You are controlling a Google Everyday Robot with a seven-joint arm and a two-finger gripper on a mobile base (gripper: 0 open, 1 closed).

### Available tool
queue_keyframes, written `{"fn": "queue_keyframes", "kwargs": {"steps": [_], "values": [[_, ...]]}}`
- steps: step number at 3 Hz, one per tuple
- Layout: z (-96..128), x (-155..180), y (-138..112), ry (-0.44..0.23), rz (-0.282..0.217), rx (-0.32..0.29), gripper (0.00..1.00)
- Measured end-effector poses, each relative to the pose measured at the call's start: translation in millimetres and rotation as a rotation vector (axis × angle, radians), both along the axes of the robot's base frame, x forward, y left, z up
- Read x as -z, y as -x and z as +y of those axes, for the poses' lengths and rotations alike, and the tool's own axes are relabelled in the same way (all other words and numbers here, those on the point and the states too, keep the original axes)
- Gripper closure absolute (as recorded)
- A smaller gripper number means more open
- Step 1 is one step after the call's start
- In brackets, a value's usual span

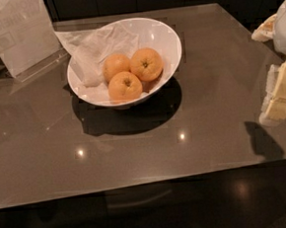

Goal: Pick orange from white bowl

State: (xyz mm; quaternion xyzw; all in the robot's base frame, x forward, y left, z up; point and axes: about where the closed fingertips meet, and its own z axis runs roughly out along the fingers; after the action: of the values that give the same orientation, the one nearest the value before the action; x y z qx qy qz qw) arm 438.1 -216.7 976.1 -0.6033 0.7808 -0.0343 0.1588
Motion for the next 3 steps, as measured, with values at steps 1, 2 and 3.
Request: {"fn": "queue_keyframes", "kwargs": {"steps": [1, 2, 3], "values": [[0, 0, 0, 0.000, 0.000, 0.000, 0.00], [8, -6, -10, -0.018, -0.019, -0.039, 0.00], [36, -6, -42, -0.068, -0.011, -0.150, 0.00]]}}
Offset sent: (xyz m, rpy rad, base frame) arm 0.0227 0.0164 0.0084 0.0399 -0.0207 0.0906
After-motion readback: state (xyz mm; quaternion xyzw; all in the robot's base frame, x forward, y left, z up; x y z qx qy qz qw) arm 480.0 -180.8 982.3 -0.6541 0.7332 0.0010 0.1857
